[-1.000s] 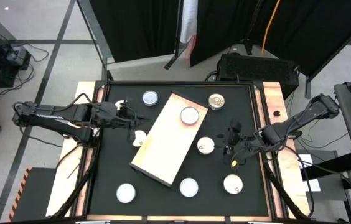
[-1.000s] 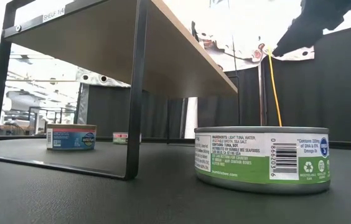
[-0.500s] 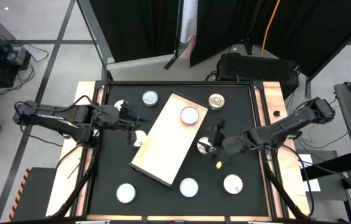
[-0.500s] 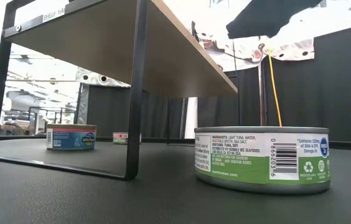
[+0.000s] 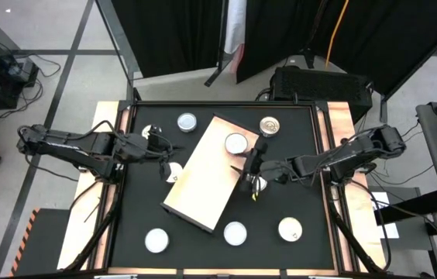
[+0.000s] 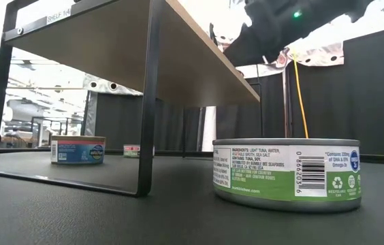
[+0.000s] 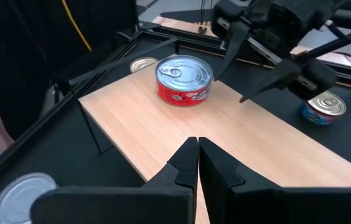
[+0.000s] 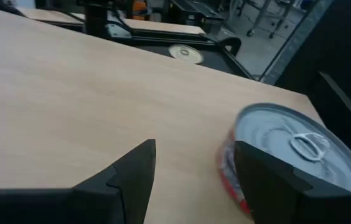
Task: Stack canned seafood by type on shelf
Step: Put the red tuna can on the shelf, then put the green tuna can on the shelf
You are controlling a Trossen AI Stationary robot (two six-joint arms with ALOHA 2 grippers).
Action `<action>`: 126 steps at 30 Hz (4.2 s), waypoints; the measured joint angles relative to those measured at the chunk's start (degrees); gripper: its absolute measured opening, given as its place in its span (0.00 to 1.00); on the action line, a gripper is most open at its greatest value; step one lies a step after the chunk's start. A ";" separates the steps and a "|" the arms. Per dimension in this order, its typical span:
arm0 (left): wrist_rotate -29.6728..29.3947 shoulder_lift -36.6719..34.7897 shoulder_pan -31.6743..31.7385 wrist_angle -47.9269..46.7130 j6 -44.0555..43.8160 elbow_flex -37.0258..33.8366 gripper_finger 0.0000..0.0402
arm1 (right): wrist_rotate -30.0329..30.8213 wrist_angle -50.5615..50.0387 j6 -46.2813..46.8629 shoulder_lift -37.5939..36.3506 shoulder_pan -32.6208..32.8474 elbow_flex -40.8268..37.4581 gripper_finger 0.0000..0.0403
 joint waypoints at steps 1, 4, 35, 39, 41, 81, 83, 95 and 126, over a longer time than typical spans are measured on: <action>0.00 0.00 0.02 0.00 0.46 0.00 0.04 | 0.10 0.06 0.00 0.14 -0.28 0.00 0.52; -0.02 0.00 0.02 -0.07 1.03 0.00 0.04 | 0.18 -0.08 -0.01 0.22 -0.95 0.00 0.52; 6.57 -0.26 14.32 -8.75 6.79 0.85 0.04 | -5.77 -19.97 8.95 -20.70 12.28 0.00 0.52; 14.07 -1.41 17.20 -16.30 6.33 0.85 0.04 | -5.87 -20.60 10.77 -20.81 12.32 0.00 0.52; 16.60 -3.00 17.39 -20.59 3.94 0.85 0.04 | -6.14 -22.63 13.25 -20.81 12.69 0.00 0.52; 29.28 17.19 55.50 -2.96 23.65 3.37 0.04 | -5.85 -28.02 29.52 -11.38 18.27 0.00 0.52; 26.04 18.05 55.70 -2.48 24.76 3.39 0.04 | -5.97 -28.41 30.41 -11.82 18.27 0.00 0.52; 27.73 27.28 57.03 -1.43 24.58 3.37 0.04 | -5.64 -29.70 33.54 -17.13 18.15 0.00 0.52; 30.61 40.13 58.10 -2.41 32.37 3.34 0.19 | -2.66 -29.55 26.58 -20.98 13.09 0.02 0.52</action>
